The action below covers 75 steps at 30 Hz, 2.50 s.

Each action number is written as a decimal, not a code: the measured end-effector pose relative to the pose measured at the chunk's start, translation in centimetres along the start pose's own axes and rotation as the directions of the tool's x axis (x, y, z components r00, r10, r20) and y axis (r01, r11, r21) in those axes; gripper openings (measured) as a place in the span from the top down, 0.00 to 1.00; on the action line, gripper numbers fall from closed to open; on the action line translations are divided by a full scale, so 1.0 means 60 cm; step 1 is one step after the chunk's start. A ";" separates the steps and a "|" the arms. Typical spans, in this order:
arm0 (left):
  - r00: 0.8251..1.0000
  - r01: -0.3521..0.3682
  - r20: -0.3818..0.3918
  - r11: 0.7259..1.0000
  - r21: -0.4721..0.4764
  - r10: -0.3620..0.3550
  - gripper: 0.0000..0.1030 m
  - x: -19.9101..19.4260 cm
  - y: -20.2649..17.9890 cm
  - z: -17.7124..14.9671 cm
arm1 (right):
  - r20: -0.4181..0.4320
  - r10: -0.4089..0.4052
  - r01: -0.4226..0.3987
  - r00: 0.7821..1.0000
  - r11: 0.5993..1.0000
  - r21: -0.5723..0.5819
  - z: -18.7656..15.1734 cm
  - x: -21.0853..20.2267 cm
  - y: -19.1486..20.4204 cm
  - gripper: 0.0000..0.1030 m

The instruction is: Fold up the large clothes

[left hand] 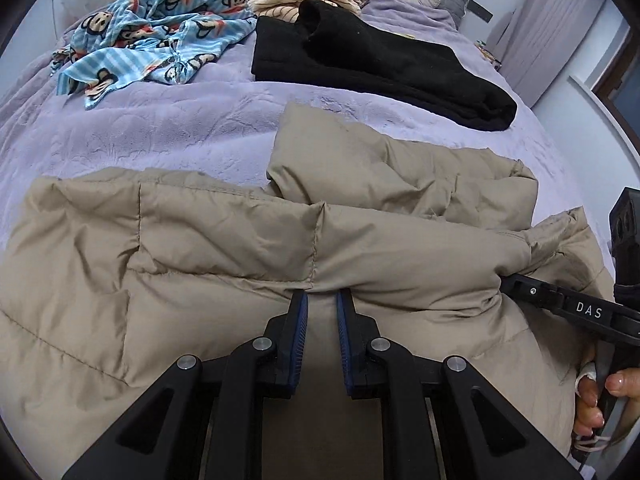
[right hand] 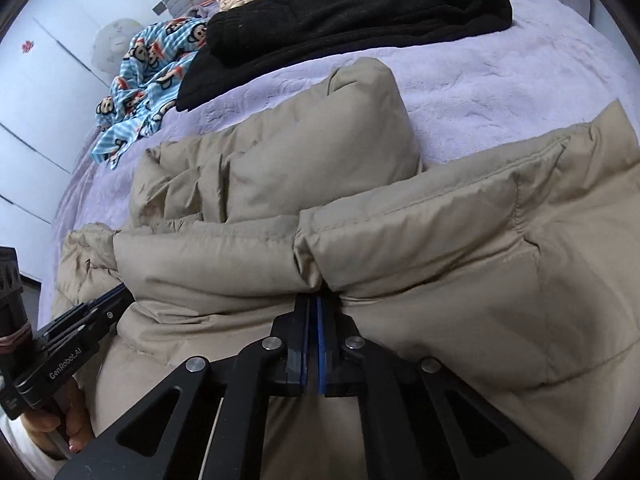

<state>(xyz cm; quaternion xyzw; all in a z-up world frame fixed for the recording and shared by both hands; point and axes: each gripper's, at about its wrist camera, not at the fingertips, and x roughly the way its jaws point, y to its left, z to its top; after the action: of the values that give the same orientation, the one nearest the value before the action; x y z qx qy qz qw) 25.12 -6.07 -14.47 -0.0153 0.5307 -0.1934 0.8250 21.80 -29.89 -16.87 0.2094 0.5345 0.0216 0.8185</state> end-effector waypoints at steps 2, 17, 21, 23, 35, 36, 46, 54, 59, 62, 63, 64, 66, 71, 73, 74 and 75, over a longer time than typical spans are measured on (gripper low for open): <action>0.999 -0.027 0.030 0.999 0.019 0.026 0.83 -0.022 0.018 0.013 | -0.019 0.030 -0.030 0.999 0.999 0.029 0.012 -0.005 -0.009 1.00; 0.963 -0.270 0.015 0.963 -0.013 0.270 0.83 0.032 0.151 0.022 | 0.075 -0.145 0.121 0.987 0.957 0.263 0.021 -0.046 -0.224 1.00; 0.967 -0.253 -0.027 0.964 -0.081 0.252 0.83 0.013 0.161 0.027 | 0.059 -0.165 0.144 0.985 0.955 0.258 0.028 -0.046 -0.222 1.00; 0.965 -0.263 -0.038 0.960 -0.100 0.260 0.83 -0.012 0.164 0.026 | 0.049 -0.170 0.151 0.984 0.953 0.263 0.029 -0.064 -0.217 1.00; 0.937 -0.350 -0.030 0.932 -0.090 0.348 0.00 -0.139 0.133 -0.058 | 0.113 -0.105 0.072 0.988 0.962 0.264 -0.055 -0.199 -0.148 0.48; 0.941 -0.339 -0.032 0.937 -0.082 0.337 0.00 -0.148 0.127 -0.067 | 0.112 -0.104 0.071 0.988 0.961 0.268 -0.067 -0.207 -0.144 0.48; 0.953 -0.297 -0.095 0.952 -0.078 0.289 0.00 -0.198 0.093 -0.142 | 0.077 -0.047 0.020 0.996 0.947 0.321 -0.194 -0.258 -0.117 0.30; 0.959 -0.275 -0.106 0.954 -0.119 0.263 0.00 -0.230 0.080 -0.205 | 0.036 0.010 -0.023 0.999 0.927 0.375 -0.277 -0.267 -0.110 0.15; 0.959 -0.270 -0.127 0.954 -0.129 0.254 0.00 -0.230 0.077 -0.240 | 0.017 0.027 -0.031 1.000 0.928 0.370 -0.304 -0.260 -0.100 0.00; 0.962 -0.251 -0.142 0.958 -0.138 0.232 0.00 -0.224 0.076 -0.262 | 0.017 0.043 -0.046 0.999 0.923 0.382 -0.317 -0.253 -0.099 0.00; 0.964 -0.242 -0.148 0.960 -0.140 0.221 0.00 -0.220 0.076 -0.268 | 0.017 0.053 -0.056 0.998 0.919 0.389 -0.322 -0.250 -0.099 0.00; 0.965 -0.235 -0.152 0.962 -0.143 0.213 0.00 -0.217 0.077 -0.274 | 0.019 0.063 -0.065 0.998 0.916 0.396 -0.327 -0.247 -0.100 0.00; 0.967 -0.225 -0.157 0.962 -0.153 0.201 0.00 -0.210 0.080 -0.288 | 0.023 0.073 -0.076 0.997 0.914 0.400 -0.334 -0.241 -0.101 0.00; 0.983 -0.149 -0.136 0.962 -0.227 0.120 0.00 -0.197 0.102 -0.315 | -0.004 0.135 -0.121 0.991 0.899 0.421 -0.349 -0.210 -0.111 0.00; 0.991 -0.107 -0.112 0.955 -0.277 0.079 0.00 -0.196 0.119 -0.319 | 0.025 0.162 -0.156 0.987 0.881 0.446 -0.354 -0.203 -0.119 0.00; 0.993 -0.086 -0.099 0.949 -0.302 0.058 0.00 -0.196 0.128 -0.319 | 0.046 0.172 -0.174 0.984 0.871 0.459 -0.356 -0.200 -0.124 0.00; 0.996 -0.057 -0.083 0.941 -0.334 0.031 0.00 -0.197 0.138 -0.318 | 0.063 0.179 -0.188 0.982 0.863 0.470 -0.357 -0.198 -0.128 0.00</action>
<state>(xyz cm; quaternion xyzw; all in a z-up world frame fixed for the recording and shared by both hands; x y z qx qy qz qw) 6.55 8.99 -14.39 -0.1365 0.5872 -0.0822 0.7936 -3.68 -33.11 -16.68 0.4530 0.4940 -0.0339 0.7413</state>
